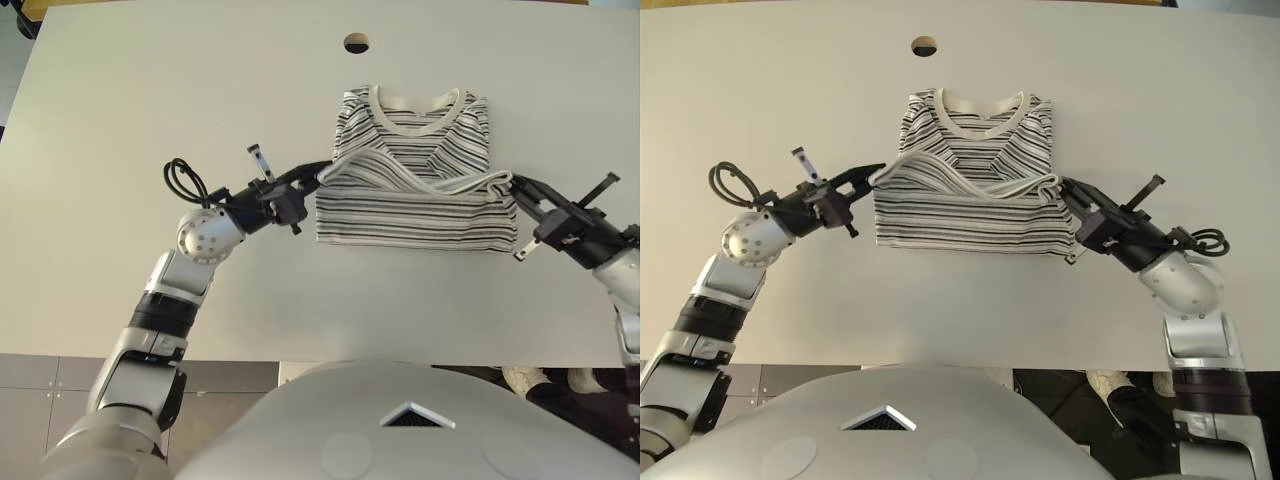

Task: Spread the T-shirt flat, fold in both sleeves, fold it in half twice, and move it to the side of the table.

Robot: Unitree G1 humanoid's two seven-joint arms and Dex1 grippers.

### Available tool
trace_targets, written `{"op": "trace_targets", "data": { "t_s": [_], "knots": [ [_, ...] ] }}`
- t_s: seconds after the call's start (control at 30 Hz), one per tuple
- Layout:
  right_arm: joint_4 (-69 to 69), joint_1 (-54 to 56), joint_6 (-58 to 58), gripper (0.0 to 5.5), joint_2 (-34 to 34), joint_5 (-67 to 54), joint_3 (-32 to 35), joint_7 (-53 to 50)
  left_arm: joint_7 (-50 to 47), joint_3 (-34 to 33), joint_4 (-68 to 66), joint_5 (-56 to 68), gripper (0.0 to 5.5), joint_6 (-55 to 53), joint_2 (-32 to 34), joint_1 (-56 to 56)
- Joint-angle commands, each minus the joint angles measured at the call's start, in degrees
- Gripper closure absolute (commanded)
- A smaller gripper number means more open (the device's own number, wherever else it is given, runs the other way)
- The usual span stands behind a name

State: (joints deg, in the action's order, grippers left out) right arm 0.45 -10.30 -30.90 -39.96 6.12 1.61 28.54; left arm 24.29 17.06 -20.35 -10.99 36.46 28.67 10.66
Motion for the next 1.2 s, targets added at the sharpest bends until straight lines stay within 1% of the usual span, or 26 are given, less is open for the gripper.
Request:
{"op": "trace_targets", "data": {
  "t_s": [0.03, 0.1, 0.23, 0.4, 0.53, 0.57, 0.6, 0.7, 0.73, 0.77, 0.8, 0.9, 0.93, 0.97, 1.0, 1.07, 1.13, 1.17, 1.2],
  "knots": [
    [6.82, 7.44, 0.48, 5.4, 3.77, 4.79, -1.86, -4.54, -5.3, -0.39, -11.82, -4.75, 5.39, 0.83, -3.44, 8.84],
    [12.13, 12.5, 1.29, 5.4, 5.94, 8.28, -2.91, -8.4, -8.47, 0.12, -19.61, -7.35, 5.39, 1.43, -5.18, 14.03],
    [21.25, 20.26, 2.71, 5.4, 8.72, 13.12, -5.08, -13.99, -13.7, 1.69, -31.91, -11.49, 5.39, 3.11, -7.56, 20.41],
    [30.06, 26.94, 3.6, 5.4, 9.84, 15.77, -6.77, -18.08, -18.88, 3.54, -41.67, -15.15, 5.39, 4.35, -10.4, 24.66],
    [38.14, 32.48, 3.87, 5.4, 11.05, 17.68, -8.71, -20.99, -21.61, 3.72, -47.7, -16.1, 5.39, 2.24, -12.81, 27.9],
    [41.17, 34.21, 3.98, 5.16, 11.43, 18.34, -9.33, -21.97, -22.41, 3.43, -49.02, -15.99, 5.18, 1.11, -13.42, 28.89],
    [43.74, 35.59, 3.89, 5.09, 11.74, 18.92, -9.93, -22.83, -22.7, 3.1, -50.01, -15.66, 5.13, 0.36, -13.9, 29.65],
    [49.99, 38.85, 3.02, 4.49, 12.92, 19.97, -11.68, -24.9, -23.49, 2.65, -51.8, -15.24, 4.59, -1.11, -14.75, 31.03],
    [51.51, 39.72, 2.69, 4.41, 13.26, 20.13, -12.08, -25.46, -24.09, 2.34, -52.25, -15.08, 4.54, -1.77, -15.09, 31.54],
    [52.76, 40.49, 2.3, 4.14, 13.51, 20.17, -12.37, -25.95, -24.64, 1.96, -52.66, -14.81, 4.29, -2.42, -15.45, 32.12],
    [53.87, 41.28, 1.95, 4.02, 13.75, 20.04, -12.59, -26.35, -25.09, 1.54, -53.05, -14.51, 4.21, -3.17, -15.79, 32.78],
    [57.06, 43.86, 1.67, 3.36, 14.26, 19.83, -12.82, -28.05, -25.97, 0.38, -54.12, -13.89, 3.64, -5.57, -16.5, 34.64],
    [57.94, 44.58, 1.64, 3.26, 14.27, 19.69, -12.7, -28.77, -26.59, 0.22, -54.48, -14.07, 3.54, -6.57, -16.59, 35.17],
    [58.26, 44.9, 1.33, 2.98, 14.19, 19.46, -12.55, -29.12, -27.14, -0.03, -54.78, -14.13, 3.28, -7.38, -16.54, 35.49],
    [56.64, 44.09, 0.33, 2.81, 13.57, 19.18, -12.35, -29.32, -28.25, -0.08, -55.03, -14.42, 3.15, -8.23, -16.17, 35.64],
    [47.17, 39.05, -2.23, 2.71, 11.1, 18.18, -11.8, -27.55, -31.22, 0.39, -55.46, -15.59, 2.83, -9.9, -14.72, 35.17],
    [29.98, 28.79, -3.27, 2.71, 5.45, 16.79, -11.49, -20.74, -34.81, 0.63, -55.38, -16.62, 2.52, -9.91, -11.64, 32.92],
    [23.43, 24.13, -3.16, 2.71, 2.45, 16.86, -11.61, -17.47, -36.04, 0.3, -55.03, -16.48, 2.48, -9.05, -10.24, 31.67],
    [18.54, 19.43, -3.02, 2.71, -1.16, 17.54, -11.92, -14.03, -37.31, -0.77, -54.14, -15.51, 2.28, -7.06, -8.79, 30.05]
  ]
}}
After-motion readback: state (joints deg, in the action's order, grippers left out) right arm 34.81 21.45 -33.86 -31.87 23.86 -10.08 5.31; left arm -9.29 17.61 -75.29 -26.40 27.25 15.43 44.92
